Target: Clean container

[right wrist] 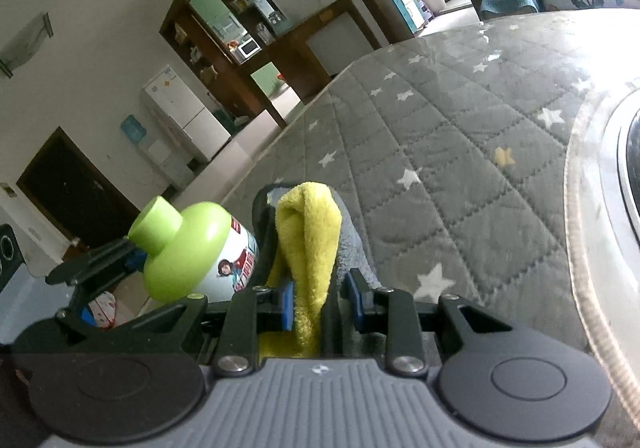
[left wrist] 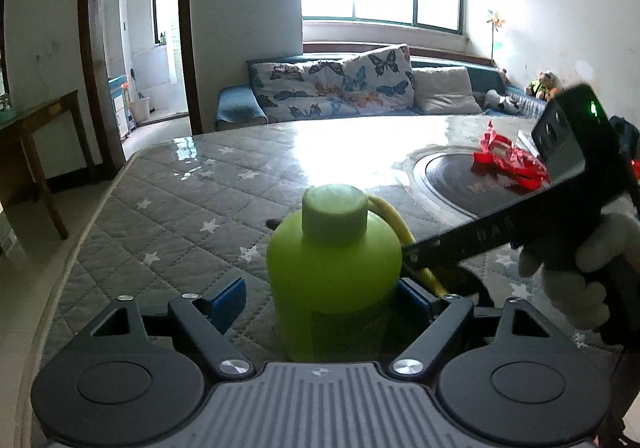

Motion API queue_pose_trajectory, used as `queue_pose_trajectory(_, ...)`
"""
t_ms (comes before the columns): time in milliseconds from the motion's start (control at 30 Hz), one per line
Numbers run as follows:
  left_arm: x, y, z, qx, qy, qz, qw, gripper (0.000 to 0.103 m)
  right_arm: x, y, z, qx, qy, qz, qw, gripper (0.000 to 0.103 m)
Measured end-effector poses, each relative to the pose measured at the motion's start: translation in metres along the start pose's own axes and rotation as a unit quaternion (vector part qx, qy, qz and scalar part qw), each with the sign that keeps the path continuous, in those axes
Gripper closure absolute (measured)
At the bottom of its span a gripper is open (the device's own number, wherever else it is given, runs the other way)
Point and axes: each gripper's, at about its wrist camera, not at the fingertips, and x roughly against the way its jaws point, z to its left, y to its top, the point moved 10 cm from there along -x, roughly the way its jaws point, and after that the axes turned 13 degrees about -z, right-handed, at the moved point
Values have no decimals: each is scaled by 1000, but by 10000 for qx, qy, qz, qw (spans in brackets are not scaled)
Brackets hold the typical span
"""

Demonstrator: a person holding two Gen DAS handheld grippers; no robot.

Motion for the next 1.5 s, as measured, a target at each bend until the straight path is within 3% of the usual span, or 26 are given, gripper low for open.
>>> queue_pose_trajectory(167, 2, 2, 1, 33, 63, -31, 10000, 20, 5, 14, 13, 17, 156, -228, 9996, 76)
queue_pose_trajectory(333, 2, 1, -1, 76, -89, -20, 9999, 29, 11, 28, 25, 34, 313, -458, 9985, 76)
queue_pose_trajectory(500, 4, 2, -3, 53, -145, -28, 9999, 32, 17, 42, 38, 51, 469, -688, 9965, 76)
queue_pose_trajectory(833, 5, 1, -5, -5, -148, -2, 9999, 32, -21, 35, 26, 104, 272, -252, 9993, 76)
queue_pose_trajectory(1067, 7, 1, -4, 139, -139, -32, 9998, 32, -10, 23, 17, 58, 150, -211, 9996, 76)
queue_pose_trajectory(1367, 6, 10, -5, 527, 245, -167, 9982, 31, 5, 9, 5, -3, -5, -163, 9999, 76)
queue_pose_trajectory(1500, 6, 11, -7, 443, 348, -250, 9981, 31, 11, 3, 0, -30, -74, -142, 9999, 76)
